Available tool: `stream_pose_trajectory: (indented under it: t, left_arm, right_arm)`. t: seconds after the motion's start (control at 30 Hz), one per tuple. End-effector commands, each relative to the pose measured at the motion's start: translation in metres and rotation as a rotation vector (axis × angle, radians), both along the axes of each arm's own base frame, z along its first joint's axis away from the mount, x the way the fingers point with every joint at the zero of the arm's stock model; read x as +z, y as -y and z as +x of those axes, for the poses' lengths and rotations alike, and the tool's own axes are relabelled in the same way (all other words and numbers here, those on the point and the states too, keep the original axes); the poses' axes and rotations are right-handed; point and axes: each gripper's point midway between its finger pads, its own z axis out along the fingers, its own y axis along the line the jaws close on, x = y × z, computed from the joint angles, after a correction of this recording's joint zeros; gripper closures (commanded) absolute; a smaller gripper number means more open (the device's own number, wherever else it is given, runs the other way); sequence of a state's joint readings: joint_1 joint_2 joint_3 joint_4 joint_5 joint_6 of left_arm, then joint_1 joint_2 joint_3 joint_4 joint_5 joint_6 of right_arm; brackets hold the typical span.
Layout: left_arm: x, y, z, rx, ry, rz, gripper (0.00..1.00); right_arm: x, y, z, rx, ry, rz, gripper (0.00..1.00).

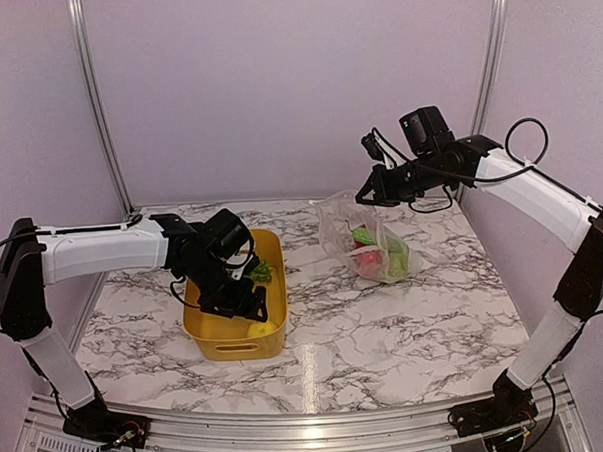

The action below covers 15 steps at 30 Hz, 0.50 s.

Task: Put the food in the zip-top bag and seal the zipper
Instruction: Pick up the fake fruit from the bin.

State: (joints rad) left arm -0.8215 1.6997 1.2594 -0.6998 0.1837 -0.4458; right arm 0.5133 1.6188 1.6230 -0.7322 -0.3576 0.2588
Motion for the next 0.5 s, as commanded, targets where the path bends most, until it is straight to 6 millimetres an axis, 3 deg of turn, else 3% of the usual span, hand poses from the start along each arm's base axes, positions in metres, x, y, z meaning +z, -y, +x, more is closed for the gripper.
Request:
stream_pose_trajectory:
  t: [0.0,0.47]
  left_arm:
    - [-0.014,0.006,-0.006,-0.009,-0.041,-0.008,0.12]
    - [-0.031,0.019,-0.020,-0.045,-0.100,0.000,0.13]
  right_arm:
    - [0.016,-0.002,-0.007,0.008,0.038,0.031,1.00]
    - [0.016,-0.006,-0.004,0.015,0.027,0.039,1.00]
